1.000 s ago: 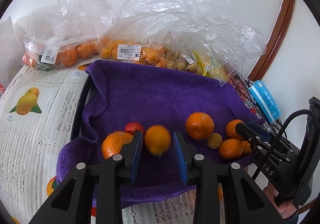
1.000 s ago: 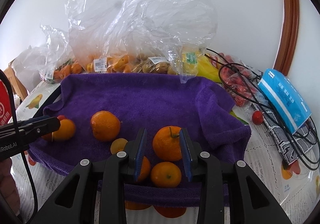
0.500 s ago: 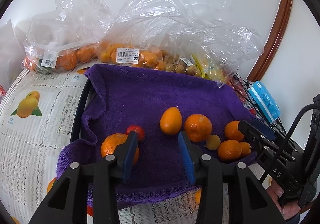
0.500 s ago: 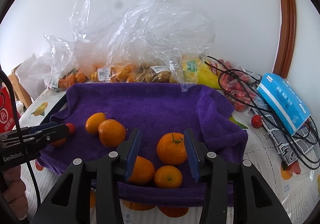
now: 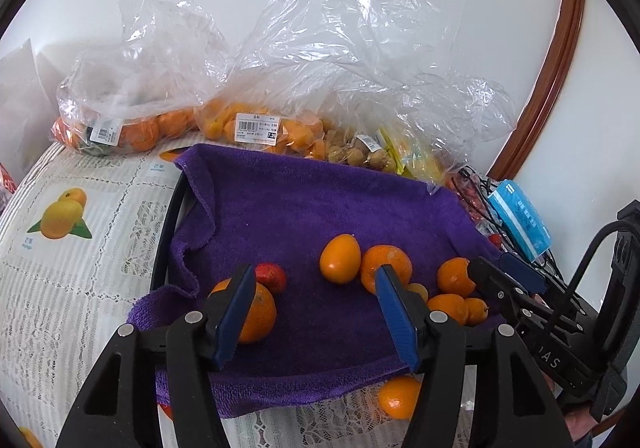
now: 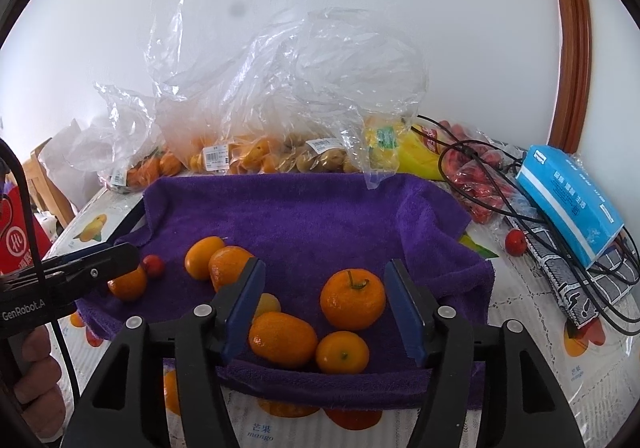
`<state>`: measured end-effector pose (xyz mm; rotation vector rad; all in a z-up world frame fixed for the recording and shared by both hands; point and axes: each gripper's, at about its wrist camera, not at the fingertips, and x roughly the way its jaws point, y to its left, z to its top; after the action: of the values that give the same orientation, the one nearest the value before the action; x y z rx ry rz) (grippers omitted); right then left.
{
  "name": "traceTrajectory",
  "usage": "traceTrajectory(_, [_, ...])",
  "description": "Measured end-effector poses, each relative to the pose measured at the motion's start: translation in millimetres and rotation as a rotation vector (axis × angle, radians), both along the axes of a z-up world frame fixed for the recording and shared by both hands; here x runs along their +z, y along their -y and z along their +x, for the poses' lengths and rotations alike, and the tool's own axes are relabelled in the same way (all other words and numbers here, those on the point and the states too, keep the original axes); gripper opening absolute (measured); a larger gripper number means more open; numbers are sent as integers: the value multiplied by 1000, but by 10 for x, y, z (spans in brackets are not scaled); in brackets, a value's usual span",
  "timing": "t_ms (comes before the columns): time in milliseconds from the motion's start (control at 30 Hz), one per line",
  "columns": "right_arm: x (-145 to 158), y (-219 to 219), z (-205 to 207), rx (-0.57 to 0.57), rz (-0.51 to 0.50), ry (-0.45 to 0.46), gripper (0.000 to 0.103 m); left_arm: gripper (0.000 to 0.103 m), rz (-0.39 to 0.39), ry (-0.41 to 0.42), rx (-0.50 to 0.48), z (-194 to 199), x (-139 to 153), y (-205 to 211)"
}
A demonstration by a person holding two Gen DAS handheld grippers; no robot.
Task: Organize fruits
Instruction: 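Lower the oranges onto the towel and open both tools, then withdraw both open tools from the towel toward the loose oranges, then grasp a loose orange on the table with the right tool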
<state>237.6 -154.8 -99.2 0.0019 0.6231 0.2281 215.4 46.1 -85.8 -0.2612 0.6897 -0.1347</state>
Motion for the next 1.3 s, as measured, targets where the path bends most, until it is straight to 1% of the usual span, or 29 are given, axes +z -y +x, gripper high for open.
traceTrajectory(67, [35,-18,-36,0,-4,12,63,60,-2,-4,-8,-4,5,1])
traceTrajectory(167, [97,-29,-120,-7,-3,40,67,60,-4,-12,-6,-22,15,-6])
traceTrajectory(267, [143,10,-234,-35,31,45,67,60,7,-13,14,-61,31,-35])
traceTrajectory(367, [139,37,-355,-52,56,2,67,60,5,-17,19,-121,47,-97])
traceTrajectory(433, [123,34,-453,-62,50,-15,67,60,15,-14,29,-184,42,-150])
traceTrajectory(567, [87,-3,-652,-39,36,-61,67,60,19,-16,48,-330,-7,-286])
traceTrajectory(633, [63,-38,-757,-23,39,-77,64,60,10,-25,59,-393,-41,-343])
traceTrajectory(700, [36,-86,-854,1,42,-94,60,60,4,-29,67,-474,-73,-387])
traceTrajectory(767, [6,-143,-943,18,53,-114,58,60,10,-25,77,-544,-99,-407])
traceTrajectory(933, [-103,-327,-1134,56,77,-158,57,60,30,-27,79,-665,-136,-410])
traceTrajectory(1033, [-173,-450,-1168,79,75,-188,53,60,36,-25,78,-737,-138,-417])
traceTrajectory(1233, [-306,-654,-1187,105,44,-213,48,60,8,-35,80,-768,-157,-481])
traceTrajectory(1300, [-352,-702,-1171,104,29,-225,43,60,-2,-36,78,-774,-155,-493])
